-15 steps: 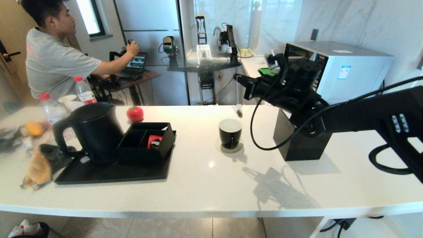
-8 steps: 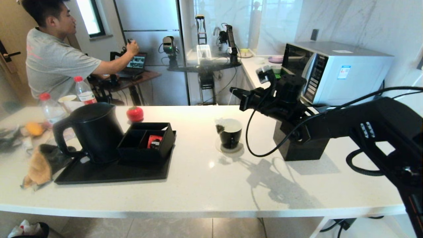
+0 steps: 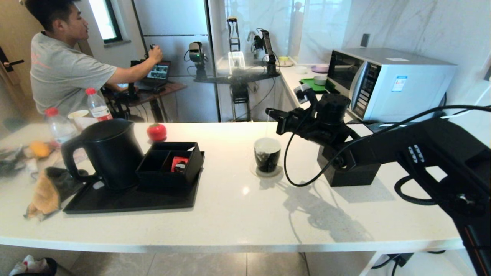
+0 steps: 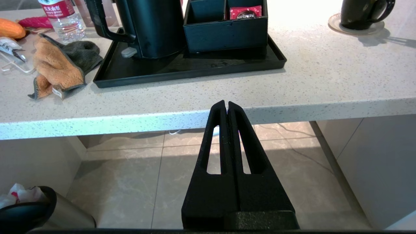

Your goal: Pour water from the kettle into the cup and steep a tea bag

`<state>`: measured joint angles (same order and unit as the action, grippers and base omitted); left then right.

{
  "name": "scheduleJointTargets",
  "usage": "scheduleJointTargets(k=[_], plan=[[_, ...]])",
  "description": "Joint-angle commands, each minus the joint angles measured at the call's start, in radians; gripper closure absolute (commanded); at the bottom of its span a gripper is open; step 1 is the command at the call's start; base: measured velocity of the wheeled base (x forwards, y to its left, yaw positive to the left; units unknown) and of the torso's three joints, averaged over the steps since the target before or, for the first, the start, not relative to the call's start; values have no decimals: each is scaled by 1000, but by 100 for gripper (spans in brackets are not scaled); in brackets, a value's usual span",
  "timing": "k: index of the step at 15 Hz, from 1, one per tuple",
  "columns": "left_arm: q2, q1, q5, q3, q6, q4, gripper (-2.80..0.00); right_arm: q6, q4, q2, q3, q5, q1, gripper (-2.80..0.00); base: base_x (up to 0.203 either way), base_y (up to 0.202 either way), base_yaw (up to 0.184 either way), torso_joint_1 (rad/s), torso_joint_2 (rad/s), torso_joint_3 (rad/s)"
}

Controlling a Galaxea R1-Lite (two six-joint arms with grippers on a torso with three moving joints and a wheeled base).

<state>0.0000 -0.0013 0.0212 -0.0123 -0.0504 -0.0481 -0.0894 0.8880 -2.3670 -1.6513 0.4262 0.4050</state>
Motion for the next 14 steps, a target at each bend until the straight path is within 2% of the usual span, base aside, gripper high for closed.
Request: scheduleJointTargets(k=[1,7,14], plan=[[0,0,-1,0,0,-1,0,-3,-1,14,-14,3,-3,0,0,0,0,0,0,0],[0,0,-1,0,0,0,0,-3,-56,38,-96,5,-23,0,0,0,0,0,0,0],[0,0,-1,0,0,-1,0,0,-27,12,-31,5,-25,0,0,0,0,0,0,0]])
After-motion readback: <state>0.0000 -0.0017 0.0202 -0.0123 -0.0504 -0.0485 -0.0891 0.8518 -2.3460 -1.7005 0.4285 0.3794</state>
